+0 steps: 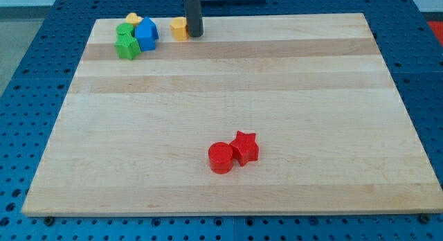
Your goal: Push the red star closer to yellow hexagon
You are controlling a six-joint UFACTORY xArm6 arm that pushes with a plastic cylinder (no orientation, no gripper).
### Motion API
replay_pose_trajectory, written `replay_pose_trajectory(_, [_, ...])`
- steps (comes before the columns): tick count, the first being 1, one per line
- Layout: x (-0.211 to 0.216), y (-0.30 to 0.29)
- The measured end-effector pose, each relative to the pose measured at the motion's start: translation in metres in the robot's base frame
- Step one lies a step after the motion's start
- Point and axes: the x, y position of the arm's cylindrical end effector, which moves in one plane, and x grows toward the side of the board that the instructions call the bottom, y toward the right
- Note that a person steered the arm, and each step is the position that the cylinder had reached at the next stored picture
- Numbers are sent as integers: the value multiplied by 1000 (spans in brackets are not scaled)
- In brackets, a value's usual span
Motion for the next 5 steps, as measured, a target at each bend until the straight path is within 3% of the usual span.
replay_pose_trajectory(2, [0, -23])
replay_pose_trajectory(3, [19, 11])
replay_pose_trajectory(5, [120, 115])
